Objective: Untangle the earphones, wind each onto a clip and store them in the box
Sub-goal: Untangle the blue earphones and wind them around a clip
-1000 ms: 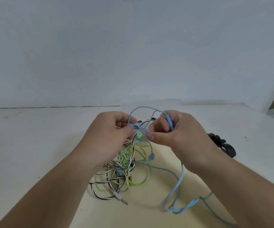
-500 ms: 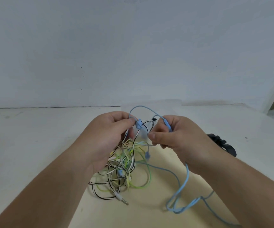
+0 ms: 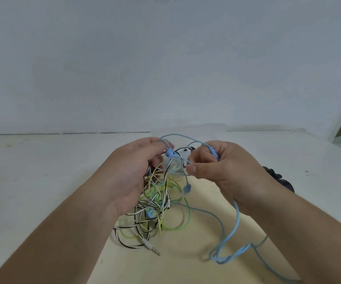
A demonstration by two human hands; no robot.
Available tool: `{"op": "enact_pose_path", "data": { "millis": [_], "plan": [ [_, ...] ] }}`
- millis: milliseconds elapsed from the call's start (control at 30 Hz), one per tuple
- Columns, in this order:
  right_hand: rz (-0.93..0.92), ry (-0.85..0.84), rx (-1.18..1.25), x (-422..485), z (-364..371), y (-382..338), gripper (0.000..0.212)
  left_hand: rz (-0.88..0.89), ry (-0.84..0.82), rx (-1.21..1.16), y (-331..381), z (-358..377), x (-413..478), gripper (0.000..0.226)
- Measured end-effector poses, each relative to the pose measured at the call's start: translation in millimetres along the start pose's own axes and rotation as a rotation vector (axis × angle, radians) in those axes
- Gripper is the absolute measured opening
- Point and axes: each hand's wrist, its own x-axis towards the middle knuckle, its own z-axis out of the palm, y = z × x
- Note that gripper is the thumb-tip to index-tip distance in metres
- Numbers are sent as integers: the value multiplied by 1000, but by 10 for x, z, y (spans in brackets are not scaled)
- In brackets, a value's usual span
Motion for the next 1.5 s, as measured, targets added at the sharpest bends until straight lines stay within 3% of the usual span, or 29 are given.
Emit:
{"op": "enact_pose_path", "data": {
  "millis": [133, 267, 367, 500, 667, 867, 1067, 1133, 1267, 1400, 1500],
  "plan": [
    [43, 100, -21, 16, -18, 6, 54, -21, 16, 12, -6, -35, 17, 32],
    [-12, 71, -9, 3, -34, 2, 53, 42, 46, 102, -24, -52, 41, 28],
    [-46, 100, -1, -1, -28, -37, 25, 183, 50, 261, -39, -98, 50, 23],
    [-52, 265, 52, 60, -127, -84, 48, 357, -18, 527, 15, -214, 27, 28],
    [-133, 244, 315, 37, -179, -200, 49, 449, 62, 826, 60, -250, 7, 22],
    [-199, 209, 383, 22, -210, -271, 46, 347, 96, 1053, 57, -350, 25, 20],
    [-147, 590, 170, 35, -325, -221, 53, 250, 31, 978, 123, -424, 16, 20],
    [-113, 591, 265, 56, -353, -216, 48, 259, 54, 907, 119, -433, 29, 17],
    [-62, 606, 387, 91, -401, -190, 47, 173, 132, 508, 147, -433, 62, 10],
    [-58, 657, 443, 108, -454, -169, 45, 73, 199, 329, 177, -450, 108, 23],
    [-56, 633, 506, 99, -462, -191, 44, 33, 323, 200, 193, -484, 128, 19]
  ]
}}
